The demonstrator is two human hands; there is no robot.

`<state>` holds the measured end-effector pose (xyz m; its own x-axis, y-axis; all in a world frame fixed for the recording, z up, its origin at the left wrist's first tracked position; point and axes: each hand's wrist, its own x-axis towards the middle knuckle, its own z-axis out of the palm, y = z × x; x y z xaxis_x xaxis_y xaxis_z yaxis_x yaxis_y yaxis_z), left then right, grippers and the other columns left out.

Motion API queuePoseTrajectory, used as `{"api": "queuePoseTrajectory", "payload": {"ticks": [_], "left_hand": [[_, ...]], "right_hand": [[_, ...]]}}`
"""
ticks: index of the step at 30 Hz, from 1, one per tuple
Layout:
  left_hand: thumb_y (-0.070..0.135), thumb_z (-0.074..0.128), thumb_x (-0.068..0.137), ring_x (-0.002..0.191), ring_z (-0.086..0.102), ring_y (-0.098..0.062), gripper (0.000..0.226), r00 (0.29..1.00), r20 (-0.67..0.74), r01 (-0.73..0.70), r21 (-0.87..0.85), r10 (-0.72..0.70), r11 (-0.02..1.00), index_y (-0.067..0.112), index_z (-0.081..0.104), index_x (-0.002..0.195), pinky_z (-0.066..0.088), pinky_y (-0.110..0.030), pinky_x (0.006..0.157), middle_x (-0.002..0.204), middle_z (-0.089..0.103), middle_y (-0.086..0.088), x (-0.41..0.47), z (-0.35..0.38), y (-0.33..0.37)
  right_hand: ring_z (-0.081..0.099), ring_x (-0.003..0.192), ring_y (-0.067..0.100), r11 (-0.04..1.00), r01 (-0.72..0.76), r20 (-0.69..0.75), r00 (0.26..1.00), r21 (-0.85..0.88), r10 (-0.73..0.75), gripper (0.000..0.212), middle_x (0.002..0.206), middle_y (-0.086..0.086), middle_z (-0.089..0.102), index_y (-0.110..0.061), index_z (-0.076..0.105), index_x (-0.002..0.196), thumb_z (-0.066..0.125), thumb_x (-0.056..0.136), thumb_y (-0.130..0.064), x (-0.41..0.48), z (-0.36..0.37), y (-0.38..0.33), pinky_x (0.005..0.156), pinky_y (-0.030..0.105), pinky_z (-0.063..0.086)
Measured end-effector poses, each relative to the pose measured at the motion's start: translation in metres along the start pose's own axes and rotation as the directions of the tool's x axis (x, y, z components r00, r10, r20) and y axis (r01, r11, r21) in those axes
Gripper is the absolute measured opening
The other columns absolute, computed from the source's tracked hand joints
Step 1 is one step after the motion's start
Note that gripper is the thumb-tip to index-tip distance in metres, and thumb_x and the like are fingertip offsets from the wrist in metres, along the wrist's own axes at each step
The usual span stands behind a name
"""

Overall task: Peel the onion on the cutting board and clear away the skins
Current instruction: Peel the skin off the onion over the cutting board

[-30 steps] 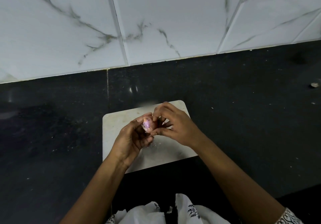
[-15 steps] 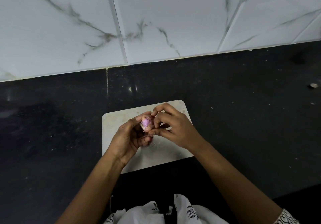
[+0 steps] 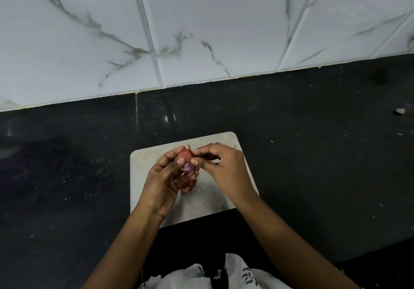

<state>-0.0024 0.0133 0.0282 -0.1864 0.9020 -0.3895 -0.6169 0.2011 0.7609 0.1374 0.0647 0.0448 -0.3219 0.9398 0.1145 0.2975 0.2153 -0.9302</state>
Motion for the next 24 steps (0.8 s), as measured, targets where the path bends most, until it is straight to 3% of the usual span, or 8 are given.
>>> {"api": "queuePoseTrajectory", "payload": {"ticks": [3,5,9,13,15,17,20,24], "left_hand": [[0.015,0.067,0.07,0.087,0.07,-0.017,0.041,1.0,-0.006,0.008,-0.024,-0.008,1.0,0.009,0.066,0.11,0.057,-0.024,0.067,0.112,0.068,-0.012,-0.001,-0.004,-0.001],[0.024,0.084,0.056,0.088,0.071,-0.018,0.055,1.0,0.017,0.023,-0.066,-0.022,0.998,0.009,0.069,0.107,0.058,-0.024,0.066,0.109,0.07,-0.012,-0.002,-0.006,-0.001],[0.038,0.094,0.036,0.085,0.072,-0.019,0.072,0.997,0.038,0.066,-0.1,-0.062,0.993,0.013,0.075,0.1,0.058,-0.023,0.064,0.106,0.071,-0.013,-0.003,-0.009,0.0],[0.039,0.093,0.038,0.096,0.07,-0.021,0.082,0.997,0.008,0.079,-0.116,-0.079,0.99,0.01,0.07,0.111,0.058,-0.024,0.067,0.121,0.065,-0.015,-0.003,-0.006,-0.003],[0.041,0.093,0.036,0.095,0.07,-0.021,0.09,0.997,-0.017,0.068,-0.122,-0.07,0.99,0.01,0.066,0.117,0.058,-0.024,0.067,0.119,0.067,-0.013,-0.002,-0.006,-0.004],[0.042,0.094,0.033,0.091,0.071,-0.02,0.094,0.998,-0.029,0.055,-0.104,-0.058,0.993,0.013,0.064,0.116,0.059,-0.025,0.067,0.111,0.07,-0.01,-0.001,-0.007,-0.007],[0.045,0.093,0.033,0.088,0.071,-0.019,0.085,1.0,-0.03,0.005,-0.033,-0.006,0.999,0.014,0.067,0.108,0.059,-0.027,0.07,0.102,0.073,-0.008,-0.001,-0.005,-0.011],[0.047,0.092,0.035,0.092,0.07,-0.018,0.072,0.997,-0.037,-0.067,0.017,0.067,0.998,0.018,0.073,0.097,0.058,-0.028,0.079,0.103,0.073,-0.006,-0.001,-0.004,-0.018]], "right_hand": [[0.065,0.079,0.003,1.0,0.007,0.035,0.999,-0.011,-0.007,0.014,0.082,-0.008,0.069,-0.014,0.074,0.09,0.074,0.077,-0.009,0.004,-0.002,0.0,0.076,0.021,0.055],[0.064,0.076,0.002,0.999,0.03,0.06,0.998,-0.017,-0.029,0.012,0.081,-0.008,0.069,-0.014,0.073,0.089,0.072,0.078,-0.008,0.006,-0.001,-0.001,0.075,0.02,0.054],[0.061,0.075,0.002,0.967,0.121,0.04,0.993,-0.226,-0.115,0.012,0.087,-0.002,0.069,-0.011,0.071,0.091,0.069,0.081,-0.006,0.016,0.001,0.007,0.072,0.017,0.053],[0.063,0.076,0.009,0.924,0.005,0.097,0.995,-0.382,0.035,0.013,0.094,0.002,0.073,-0.012,0.071,0.098,0.062,0.088,-0.011,0.022,0.0,0.025,0.082,0.033,0.054],[0.065,0.094,0.013,0.955,-0.052,0.137,0.986,-0.29,0.095,0.021,0.108,0.001,0.071,-0.014,0.069,0.106,0.056,0.092,-0.022,0.02,-0.001,0.024,0.089,0.034,0.052],[0.064,0.099,0.01,0.981,-0.168,0.191,0.964,-0.094,0.183,0.026,0.107,-0.002,0.07,-0.017,0.069,0.107,0.056,0.091,-0.033,0.017,-0.001,0.015,0.088,0.03,0.052],[0.067,0.087,0.011,0.954,-0.295,0.198,0.939,0.047,0.28,0.026,0.09,-0.006,0.07,-0.019,0.07,0.096,0.065,0.082,-0.041,0.016,0.001,0.006,0.072,0.025,0.053],[0.067,0.068,0.008,0.878,-0.393,0.224,0.913,0.271,0.34,0.011,0.079,0.0,0.069,-0.01,0.07,0.086,0.072,0.079,-0.017,0.017,0.001,0.004,0.057,0.017,0.051]]}}
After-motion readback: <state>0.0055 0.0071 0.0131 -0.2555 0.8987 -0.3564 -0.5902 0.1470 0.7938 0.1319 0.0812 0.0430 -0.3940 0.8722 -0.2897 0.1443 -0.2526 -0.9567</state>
